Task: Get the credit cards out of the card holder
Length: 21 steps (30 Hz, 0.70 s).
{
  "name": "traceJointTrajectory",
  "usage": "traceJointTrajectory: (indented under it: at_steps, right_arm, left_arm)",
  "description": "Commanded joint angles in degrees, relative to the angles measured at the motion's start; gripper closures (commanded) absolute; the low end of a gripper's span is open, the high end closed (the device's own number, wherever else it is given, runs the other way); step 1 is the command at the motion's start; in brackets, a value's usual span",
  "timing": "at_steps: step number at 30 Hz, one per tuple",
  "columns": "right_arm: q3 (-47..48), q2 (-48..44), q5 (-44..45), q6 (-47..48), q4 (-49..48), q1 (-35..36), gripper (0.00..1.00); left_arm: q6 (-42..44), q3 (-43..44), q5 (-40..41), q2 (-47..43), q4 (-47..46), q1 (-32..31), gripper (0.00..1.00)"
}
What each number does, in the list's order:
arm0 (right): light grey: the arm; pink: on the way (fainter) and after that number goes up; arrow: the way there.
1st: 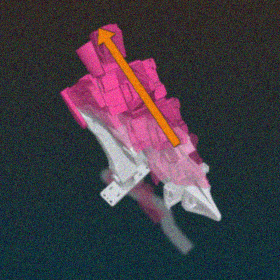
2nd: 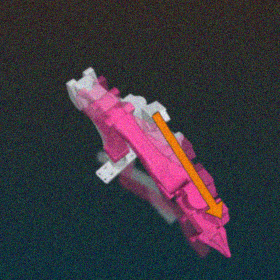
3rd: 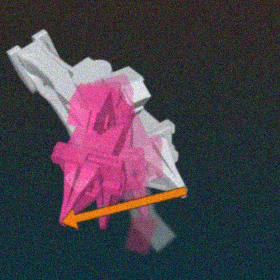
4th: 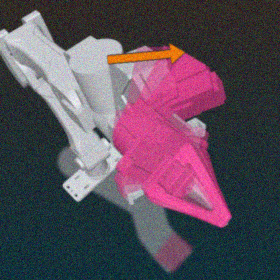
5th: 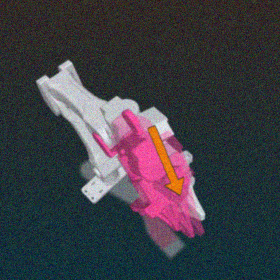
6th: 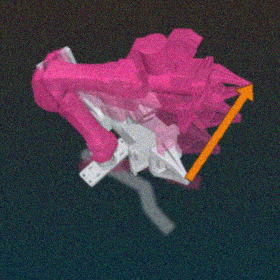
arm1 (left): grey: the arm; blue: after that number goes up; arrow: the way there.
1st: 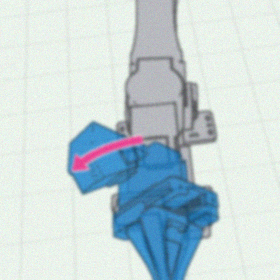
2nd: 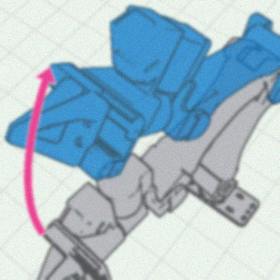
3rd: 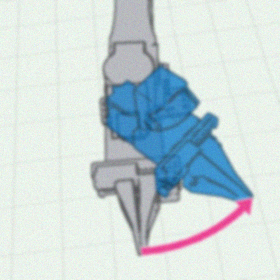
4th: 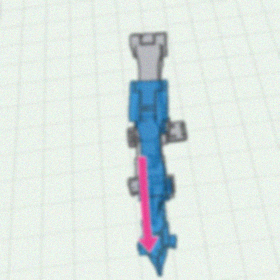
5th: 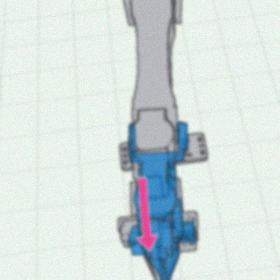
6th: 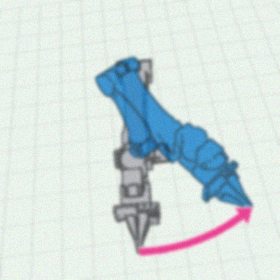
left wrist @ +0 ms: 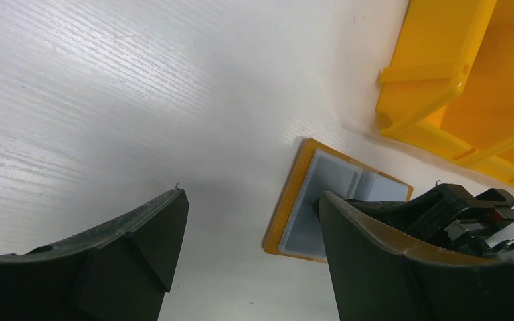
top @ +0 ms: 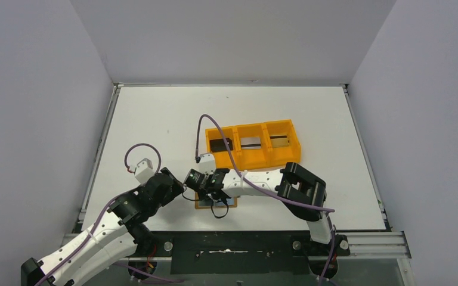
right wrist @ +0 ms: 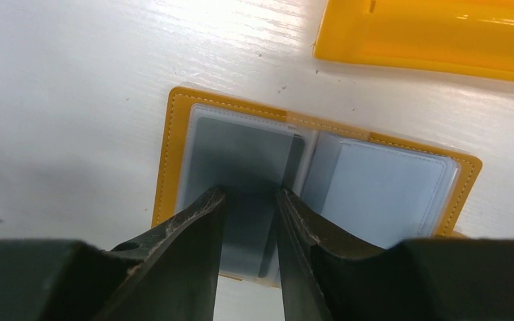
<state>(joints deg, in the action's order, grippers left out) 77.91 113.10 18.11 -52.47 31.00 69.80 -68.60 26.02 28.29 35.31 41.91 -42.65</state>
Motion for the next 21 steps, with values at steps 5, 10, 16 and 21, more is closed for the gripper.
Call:
traceJointTrajectory:
  at_steps: [5, 10, 16, 21]
  right_arm:
    - [-0.9, 1.0, 0.8, -2.0, 1.7, 0.1, 0.67]
    - [-3.0, 0.9, 0.7, -2.6, 0.6, -0.2, 0.78]
    - [-3.9, 0.2, 0.2, -2.3, -0.9, -0.5, 0.91]
    - [-5.6, -3.6, -3.0, 0.2, -6.5, -1.6, 0.99]
  left_arm:
    - [-0.7, 0.7, 1.2, -0.6, -0.7, 0.3, 0.28]
    - [-1.9, 0.6, 1.8, -1.2, -0.1, 0.3, 0.29]
    - [-2.4, 0.2, 1.9, -1.8, 0.0, 0.3, 0.29]
    - [-2.3, 0.5, 1.8, -1.8, 0.0, 0.3, 0.29]
